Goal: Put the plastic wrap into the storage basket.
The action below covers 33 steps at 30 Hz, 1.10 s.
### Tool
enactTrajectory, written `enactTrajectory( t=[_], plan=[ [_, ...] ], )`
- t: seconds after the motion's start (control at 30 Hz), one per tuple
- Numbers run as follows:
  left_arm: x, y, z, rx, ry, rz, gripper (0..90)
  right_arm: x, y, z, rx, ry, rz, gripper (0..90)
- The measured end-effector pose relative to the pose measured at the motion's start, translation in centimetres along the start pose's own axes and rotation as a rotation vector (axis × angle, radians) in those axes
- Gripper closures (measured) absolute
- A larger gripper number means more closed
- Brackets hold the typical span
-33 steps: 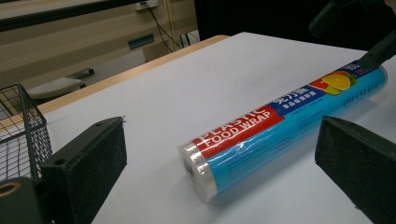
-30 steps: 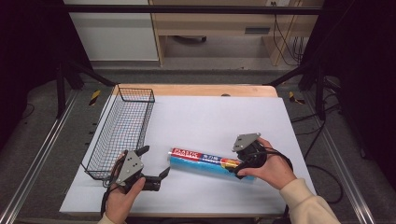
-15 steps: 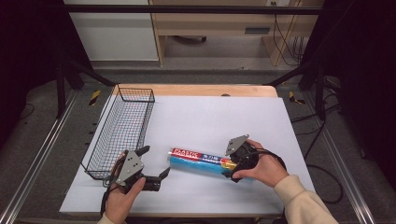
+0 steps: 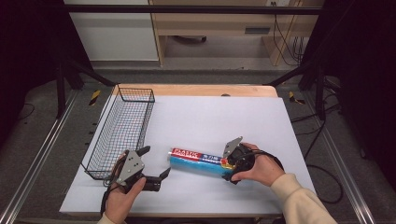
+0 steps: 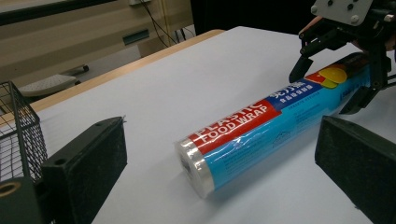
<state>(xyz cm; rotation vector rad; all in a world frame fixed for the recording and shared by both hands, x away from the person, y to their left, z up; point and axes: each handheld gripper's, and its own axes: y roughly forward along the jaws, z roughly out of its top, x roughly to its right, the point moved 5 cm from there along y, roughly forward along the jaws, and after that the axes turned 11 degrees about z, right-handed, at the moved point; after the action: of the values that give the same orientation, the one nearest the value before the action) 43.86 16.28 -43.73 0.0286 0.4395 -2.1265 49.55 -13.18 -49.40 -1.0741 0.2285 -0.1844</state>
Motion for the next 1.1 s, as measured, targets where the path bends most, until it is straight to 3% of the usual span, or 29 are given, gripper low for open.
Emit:
enactTrajectory(
  t=[0.17,0.23,0.47,0.63,0.77,0.93,0.97,1.0,1.03,1.07,1.1],
  plan=[
    [0.1,0.0,0.1,-0.002,0.012,-0.004,2.3,0.1,0.4,0.0,-0.019,-0.001,0.01,21.1],
    [0.1,0.0,0.3,-0.005,0.022,-0.008,2.3,0.1,0.5,-0.2,-0.038,-0.001,0.023,28.4],
    [0.4,0.2,1.0,-0.01,0.039,-0.036,2.5,-0.1,0.5,-0.1,-0.048,-0.023,0.012,30.7],
    [0.6,1.0,2.5,-0.029,0.099,-0.073,3.0,-0.5,0.4,-0.1,-0.046,-0.074,-0.031,31.4],
    [0.8,2.2,3.8,-0.066,0.184,-0.108,3.1,-0.6,-0.2,-0.1,-0.049,-0.107,-0.061,31.5],
    [1.3,4.3,5.6,-0.14,0.309,-0.198,4.1,-0.7,-2.6,0.8,-0.07,-0.191,-0.084,31.4],
    [1.7,5.2,6.1,-0.158,0.362,-0.241,4.5,-0.8,-3.1,1.1,-0.079,-0.203,-0.085,31.5],
    [1.7,5.2,6.1,-0.158,0.362,-0.241,4.9,-0.8,-3.1,1.1,-0.079,-0.203,-0.085,31.5],
    [2.1,5.9,6.4,-0.185,0.403,-0.293,4.9,-0.7,-4.1,1.7,-0.094,-0.23,-0.097,31.4],
    [2.1,5.9,6.4,-0.185,0.403,-0.293,4.9,-0.7,-4.1,1.7,-0.094,-0.23,-0.097,31.4],
    [2.5,6.6,6.4,-0.219,0.44,-0.327,5.0,-0.6,-5.0,2.2,-0.105,-0.247,-0.104,31.5]
  ],
)
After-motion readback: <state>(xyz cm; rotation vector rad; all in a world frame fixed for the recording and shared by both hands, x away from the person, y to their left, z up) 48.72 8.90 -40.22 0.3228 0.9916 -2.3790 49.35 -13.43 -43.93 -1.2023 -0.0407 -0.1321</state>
